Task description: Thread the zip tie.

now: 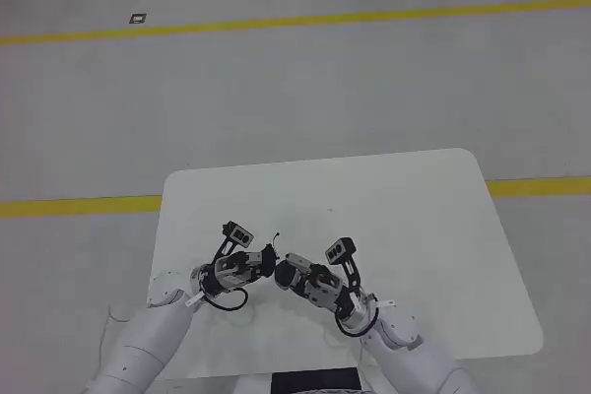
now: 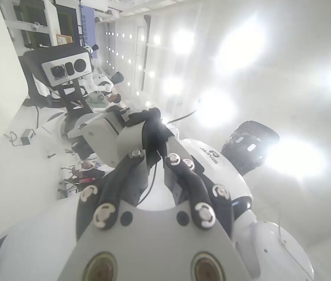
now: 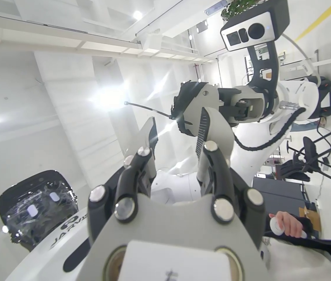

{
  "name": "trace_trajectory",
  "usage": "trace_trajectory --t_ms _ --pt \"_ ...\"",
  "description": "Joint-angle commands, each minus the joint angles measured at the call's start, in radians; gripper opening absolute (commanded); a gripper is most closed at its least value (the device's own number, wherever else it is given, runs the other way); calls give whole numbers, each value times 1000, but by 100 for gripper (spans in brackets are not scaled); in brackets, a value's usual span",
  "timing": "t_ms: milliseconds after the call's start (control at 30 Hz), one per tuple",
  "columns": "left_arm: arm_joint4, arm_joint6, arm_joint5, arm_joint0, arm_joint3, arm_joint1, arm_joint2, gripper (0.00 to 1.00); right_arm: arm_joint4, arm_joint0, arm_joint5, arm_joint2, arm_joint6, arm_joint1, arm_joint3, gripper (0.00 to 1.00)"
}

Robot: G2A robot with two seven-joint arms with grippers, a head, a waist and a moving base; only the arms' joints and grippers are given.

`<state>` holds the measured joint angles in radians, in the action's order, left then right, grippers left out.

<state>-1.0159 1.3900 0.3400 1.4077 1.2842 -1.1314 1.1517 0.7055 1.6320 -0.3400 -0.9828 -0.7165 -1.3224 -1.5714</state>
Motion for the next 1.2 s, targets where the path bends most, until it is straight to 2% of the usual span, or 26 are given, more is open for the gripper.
trace_trajectory --t_ms 0,133,600,833,867,1167 --pt "0 0 0 0 0 0 0 0 -2 0 0 0 0 -3 2 30" --pt "0 0 0 0 0 0 0 0 -4 1 0 -3 -2 -7 4 29" --pt "0 0 0 0 0 0 0 0 -21 10 0 -24 6 -23 3 15" --pt "0 0 0 0 0 0 0 0 -38 17 0 -36 16 -31 -1 4" --pt "0 0 0 0 0 0 0 0 -40 18 0 -38 17 -32 -1 0" --pt "0 0 0 0 0 0 0 0 -67 29 0 -56 24 -39 -4 0"
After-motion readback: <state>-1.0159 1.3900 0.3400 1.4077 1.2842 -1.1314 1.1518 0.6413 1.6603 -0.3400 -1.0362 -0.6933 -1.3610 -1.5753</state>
